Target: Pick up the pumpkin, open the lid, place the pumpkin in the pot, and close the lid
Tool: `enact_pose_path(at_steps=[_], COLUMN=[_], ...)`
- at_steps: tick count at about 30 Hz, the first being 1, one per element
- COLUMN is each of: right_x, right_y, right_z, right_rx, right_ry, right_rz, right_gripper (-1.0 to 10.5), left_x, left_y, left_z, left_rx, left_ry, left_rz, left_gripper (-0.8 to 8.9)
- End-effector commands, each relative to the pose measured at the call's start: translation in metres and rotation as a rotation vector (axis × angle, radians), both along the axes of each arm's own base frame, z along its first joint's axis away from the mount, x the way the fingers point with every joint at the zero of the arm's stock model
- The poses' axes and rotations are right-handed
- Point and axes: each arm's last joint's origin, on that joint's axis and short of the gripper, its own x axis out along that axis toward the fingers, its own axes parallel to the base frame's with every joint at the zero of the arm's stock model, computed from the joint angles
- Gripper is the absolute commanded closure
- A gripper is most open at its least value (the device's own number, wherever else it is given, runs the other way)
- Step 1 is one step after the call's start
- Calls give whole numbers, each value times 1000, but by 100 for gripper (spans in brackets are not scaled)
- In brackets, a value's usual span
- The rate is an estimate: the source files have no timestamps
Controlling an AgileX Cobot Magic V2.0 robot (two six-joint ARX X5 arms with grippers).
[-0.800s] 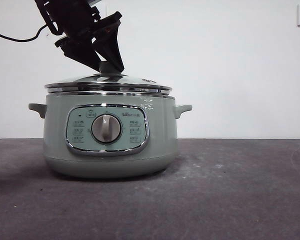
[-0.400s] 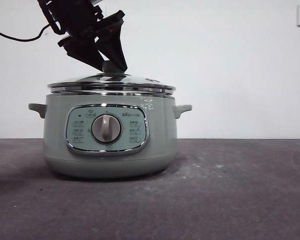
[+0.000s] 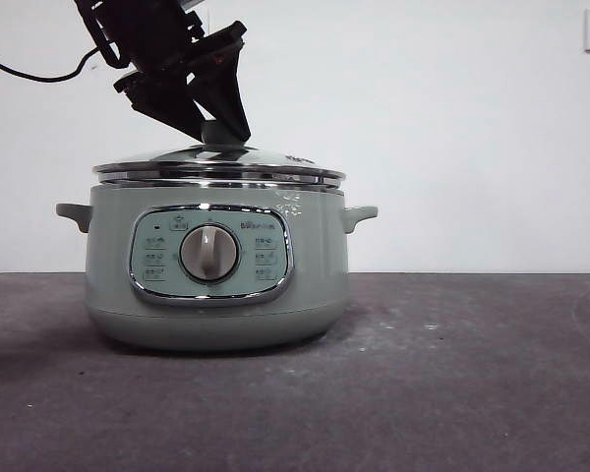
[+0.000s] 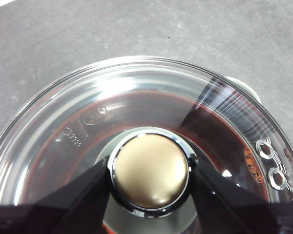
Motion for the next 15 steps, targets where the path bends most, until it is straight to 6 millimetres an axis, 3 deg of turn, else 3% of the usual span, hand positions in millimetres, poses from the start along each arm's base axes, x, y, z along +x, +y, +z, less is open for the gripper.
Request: enact_pose_path(at_steps=[1,7,15], right_x=[0,0,-1], right_y=[0,0,-1], right_z=[0,0,-3], right_rx=[14,9,-9], right_ry=[3,9,31], right_rz=[-1,-2,-2], right_gripper=[320,320,320], left_x=[5,12,11], left_y=[-3,-7,-4], left_z=[0,-17,-20], left_rx=[-7,18,51], left_ry=[-23,31,45], left_rz=[-16,-15,8], left_gripper=[822,822,822])
